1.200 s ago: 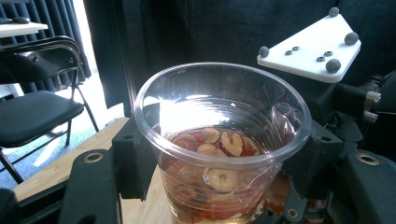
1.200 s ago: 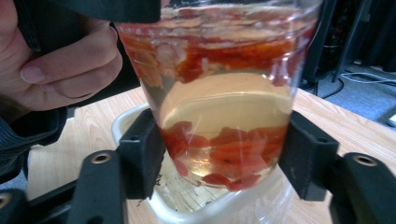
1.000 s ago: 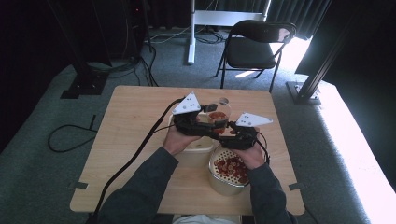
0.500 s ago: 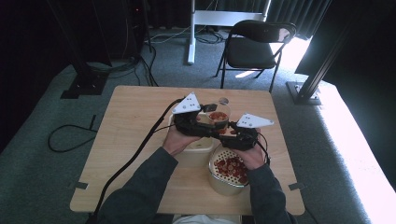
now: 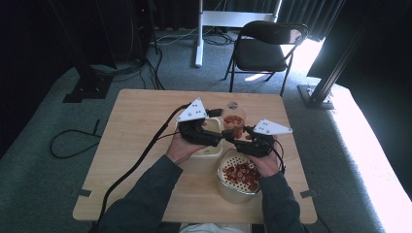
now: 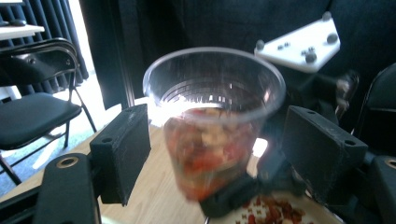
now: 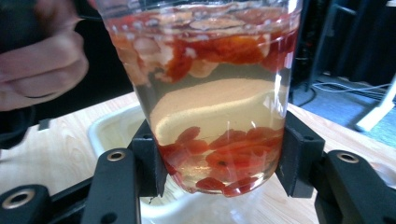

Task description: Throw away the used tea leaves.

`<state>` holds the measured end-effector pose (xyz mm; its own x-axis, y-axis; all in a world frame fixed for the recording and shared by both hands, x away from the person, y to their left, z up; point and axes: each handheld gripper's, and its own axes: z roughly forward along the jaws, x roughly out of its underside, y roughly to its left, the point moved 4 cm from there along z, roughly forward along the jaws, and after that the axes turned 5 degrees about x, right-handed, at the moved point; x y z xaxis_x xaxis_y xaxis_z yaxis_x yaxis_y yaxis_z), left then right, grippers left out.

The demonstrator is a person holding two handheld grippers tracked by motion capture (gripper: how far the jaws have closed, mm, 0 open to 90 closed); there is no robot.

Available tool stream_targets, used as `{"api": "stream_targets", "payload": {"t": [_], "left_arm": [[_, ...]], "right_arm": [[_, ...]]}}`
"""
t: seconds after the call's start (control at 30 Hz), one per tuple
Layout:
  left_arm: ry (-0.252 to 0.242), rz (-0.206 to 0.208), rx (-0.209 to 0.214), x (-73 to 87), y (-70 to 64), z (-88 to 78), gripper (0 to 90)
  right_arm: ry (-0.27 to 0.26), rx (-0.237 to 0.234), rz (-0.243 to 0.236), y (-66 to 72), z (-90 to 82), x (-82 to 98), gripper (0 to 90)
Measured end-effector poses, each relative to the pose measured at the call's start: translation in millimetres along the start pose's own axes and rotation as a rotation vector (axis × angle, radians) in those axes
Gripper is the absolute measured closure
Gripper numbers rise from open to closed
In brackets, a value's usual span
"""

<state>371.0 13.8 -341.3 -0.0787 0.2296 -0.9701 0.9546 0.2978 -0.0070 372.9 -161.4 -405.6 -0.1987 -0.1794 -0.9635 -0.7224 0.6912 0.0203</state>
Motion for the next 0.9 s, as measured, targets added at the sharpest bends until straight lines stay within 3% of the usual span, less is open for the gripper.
{"api": "stream_targets", "payload": {"t": [0.23, 0.4, 0.73, 0.83, 0.9], "left_arm": [[0.034, 0.001, -0.015, 6.2, -0.6, -12.2, 24.5], [0.073, 0.008, -0.052, 12.0, 0.6, -25.5, 25.1], [0.116, 0.023, -0.098, 20.4, -4.7, -44.2, 25.3], [0.085, -0.003, -0.111, 25.7, -1.2, -56.1, 26.5], [0.096, -0.019, -0.13, 31.7, 3.1, -62.6, 26.6]], "right_arm": [[0.003, 0.057, 0.016, -16.1, -17.6, 6.2, 44.1], [0.009, 0.107, 0.029, -30.4, -32.9, 14.3, 44.1], [0.003, 0.17, 0.042, -44.8, -57.0, 27.8, 44.1], [0.008, 0.184, 0.048, -48.3, -62.8, 32.6, 44.1], [0.009, 0.193, 0.047, -49.8, -66.0, 35.5, 44.1]]}}
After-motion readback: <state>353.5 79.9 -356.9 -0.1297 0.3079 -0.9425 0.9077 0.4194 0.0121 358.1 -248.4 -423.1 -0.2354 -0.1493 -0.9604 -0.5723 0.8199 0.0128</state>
